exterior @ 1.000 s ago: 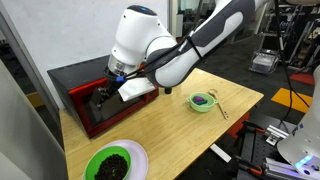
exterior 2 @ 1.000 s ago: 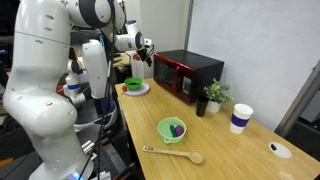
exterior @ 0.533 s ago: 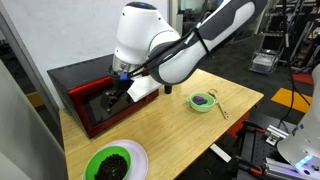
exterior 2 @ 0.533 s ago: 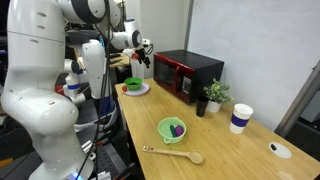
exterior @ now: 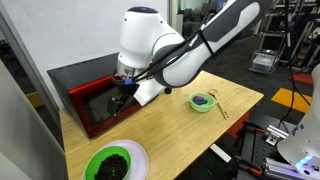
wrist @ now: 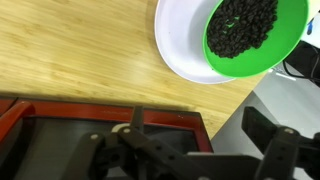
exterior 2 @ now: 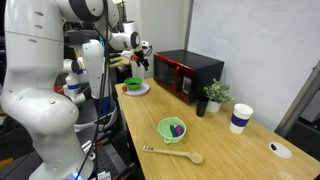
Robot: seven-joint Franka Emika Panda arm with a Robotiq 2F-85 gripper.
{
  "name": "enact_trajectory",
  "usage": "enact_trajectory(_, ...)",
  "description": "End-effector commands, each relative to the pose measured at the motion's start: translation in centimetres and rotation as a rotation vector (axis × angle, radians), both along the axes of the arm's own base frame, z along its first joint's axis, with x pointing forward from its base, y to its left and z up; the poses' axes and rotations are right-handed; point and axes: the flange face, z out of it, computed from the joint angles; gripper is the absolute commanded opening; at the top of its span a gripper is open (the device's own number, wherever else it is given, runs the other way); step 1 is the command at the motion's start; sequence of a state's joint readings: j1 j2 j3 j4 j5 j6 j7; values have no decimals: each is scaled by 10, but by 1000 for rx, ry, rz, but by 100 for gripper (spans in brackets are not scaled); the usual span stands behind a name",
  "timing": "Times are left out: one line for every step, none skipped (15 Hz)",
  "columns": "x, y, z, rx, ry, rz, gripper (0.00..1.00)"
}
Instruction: Close the microwave door, move the white plate to the right, remove the zucchini and purple grapes from the green pot and place them on the white plate
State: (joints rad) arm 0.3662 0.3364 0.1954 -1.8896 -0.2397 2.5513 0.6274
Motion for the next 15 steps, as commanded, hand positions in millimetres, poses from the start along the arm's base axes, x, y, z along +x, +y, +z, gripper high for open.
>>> enact_trajectory(0, -1, 1, 0, 1, 0, 100)
enact_trajectory(0, -1, 1, 0, 1, 0, 100)
enact_trajectory(0, -1, 1, 0, 1, 0, 100)
enact_trajectory(0, -1, 1, 0, 1, 0, 100)
enact_trajectory(0, -1, 1, 0, 1, 0, 100)
enact_trajectory(0, 0, 1, 0, 1, 0, 100)
enact_trajectory(0, 0, 1, 0, 1, 0, 100)
enact_trajectory(0, -2, -4, 11, 24, 18, 100)
enact_trajectory(-2, -3, -11, 11, 44, 11, 100)
enact_trajectory(-3, -5, -17, 26, 58, 12, 100)
enact_trajectory(-5, -5, -25, 39, 89, 15, 100)
enact_trajectory(-8, -6, -34, 43, 114, 16, 100)
enact_trajectory(-10, -7, -42, 48, 135, 19, 100)
enact_trajectory(-13, -9, -49, 50, 156, 18, 100)
enact_trajectory(-16, -11, -55, 51, 173, 16, 100)
